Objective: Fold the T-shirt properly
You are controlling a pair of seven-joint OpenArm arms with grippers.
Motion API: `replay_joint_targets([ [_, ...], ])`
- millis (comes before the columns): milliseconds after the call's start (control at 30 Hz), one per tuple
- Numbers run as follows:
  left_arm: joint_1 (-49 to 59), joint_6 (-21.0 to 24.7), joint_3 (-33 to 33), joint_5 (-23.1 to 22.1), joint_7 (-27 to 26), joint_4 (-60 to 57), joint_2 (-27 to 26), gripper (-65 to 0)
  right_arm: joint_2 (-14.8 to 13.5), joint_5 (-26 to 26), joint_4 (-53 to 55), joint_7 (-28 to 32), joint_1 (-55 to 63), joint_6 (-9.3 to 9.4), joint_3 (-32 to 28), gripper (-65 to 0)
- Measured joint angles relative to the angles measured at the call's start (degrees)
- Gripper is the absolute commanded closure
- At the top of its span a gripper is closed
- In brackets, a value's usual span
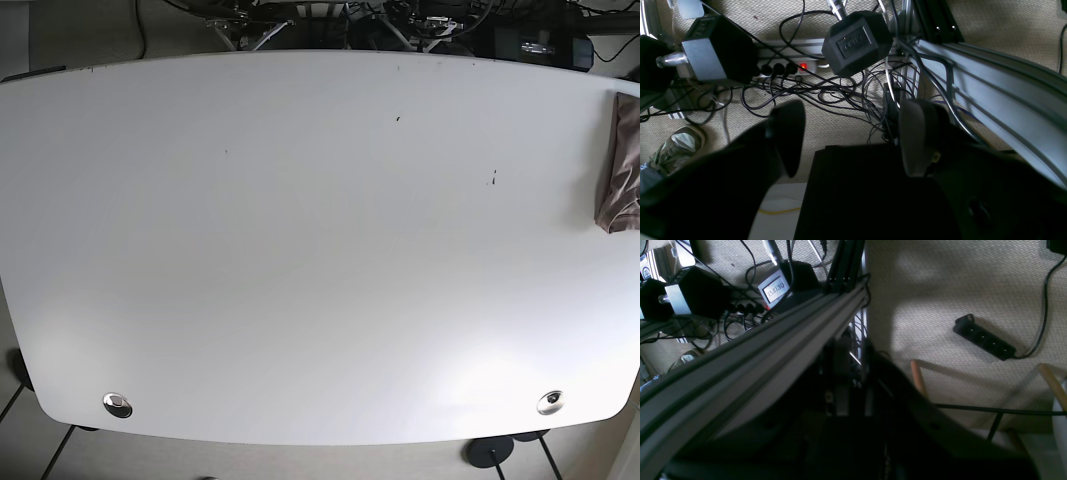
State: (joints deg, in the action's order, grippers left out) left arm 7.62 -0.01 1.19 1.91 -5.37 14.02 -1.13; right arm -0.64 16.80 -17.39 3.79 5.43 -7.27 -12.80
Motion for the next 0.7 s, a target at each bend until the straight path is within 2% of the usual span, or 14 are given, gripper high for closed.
replay_joint_targets([
  [700,0.1,0.2,-0.1,0.0,-0.7,-0.4,-0.2,-41.4,-1.2,0.0,0.3,-0.9,1.1,0.42,0.4,-5.5],
])
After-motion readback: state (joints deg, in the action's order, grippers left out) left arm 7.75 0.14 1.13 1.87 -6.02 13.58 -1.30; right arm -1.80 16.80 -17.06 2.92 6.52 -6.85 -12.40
